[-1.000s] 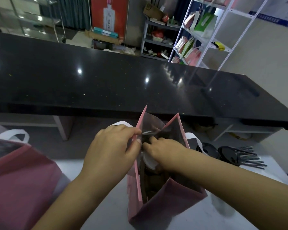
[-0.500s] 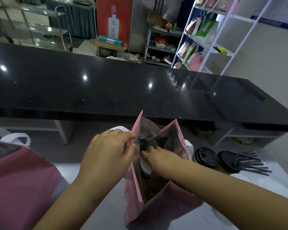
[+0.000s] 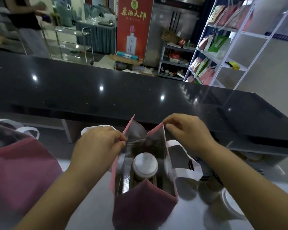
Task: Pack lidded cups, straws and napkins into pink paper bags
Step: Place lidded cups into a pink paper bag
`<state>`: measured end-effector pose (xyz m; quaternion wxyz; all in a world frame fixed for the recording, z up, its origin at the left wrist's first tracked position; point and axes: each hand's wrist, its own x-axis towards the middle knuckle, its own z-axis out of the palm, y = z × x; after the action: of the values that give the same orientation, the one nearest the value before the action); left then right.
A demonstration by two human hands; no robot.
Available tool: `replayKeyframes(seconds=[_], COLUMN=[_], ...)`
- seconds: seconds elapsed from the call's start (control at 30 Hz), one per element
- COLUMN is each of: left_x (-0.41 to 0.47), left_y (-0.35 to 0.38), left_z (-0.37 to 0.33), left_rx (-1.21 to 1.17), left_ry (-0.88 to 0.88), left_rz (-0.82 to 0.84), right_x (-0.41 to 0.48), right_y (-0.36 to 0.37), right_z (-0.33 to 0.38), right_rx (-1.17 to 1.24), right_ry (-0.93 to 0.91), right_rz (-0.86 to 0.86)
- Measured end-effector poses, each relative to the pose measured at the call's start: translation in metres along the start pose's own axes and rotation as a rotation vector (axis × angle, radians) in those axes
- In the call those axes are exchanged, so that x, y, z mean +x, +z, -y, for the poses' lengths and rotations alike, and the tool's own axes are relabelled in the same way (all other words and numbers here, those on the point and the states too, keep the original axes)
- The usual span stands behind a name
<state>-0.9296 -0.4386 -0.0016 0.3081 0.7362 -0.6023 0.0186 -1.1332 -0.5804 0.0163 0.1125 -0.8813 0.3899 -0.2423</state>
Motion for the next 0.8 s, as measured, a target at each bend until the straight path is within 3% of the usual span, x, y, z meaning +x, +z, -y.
replayKeyframes(seconds=[0.07, 0.13, 0.2, 0.27, 0.4, 0.63, 0.8], left_x=[-0.003, -0.009, -0.018, -0.028, -0.039, -0.049, -0.054], left_y=[-0.001, -0.003, -0.005, -0.004, 0.003, -0.002, -0.003], left_z=[-0.009, -0.018, -0.03, -0.041, -0.049, -0.038, -0.029], left_rx=[0.04, 0.14, 0.262, 0.364, 0.471, 0.404, 0.348], left_ry=[-0.02, -0.041, -0.035, 0.013, 0.092, 0.169, 0.184], left_rz=[0.013, 0.056, 0.119, 0.19, 0.283, 0.345, 0.378], right_x=[-0.007, -0.022, -0.043, -0.061, -0.073, -0.08, -0.074], right_y=[-0.011, -0.009, -0.001, 0.01, 0.028, 0.029, 0.008], right_z=[-0.034, -0.065, -0.088, -0.103, -0.114, -0.113, -0.096], right_rx=[-0.218, -0.487, -0.542, -0.542, -0.679, -0.426, -0.411], right_ry=[0.148, 0.268, 0.339, 0.341, 0.211, 0.293, 0.303], right_rz=[0.124, 0.421, 0.676, 0.771, 0.679, 0.603, 0.37])
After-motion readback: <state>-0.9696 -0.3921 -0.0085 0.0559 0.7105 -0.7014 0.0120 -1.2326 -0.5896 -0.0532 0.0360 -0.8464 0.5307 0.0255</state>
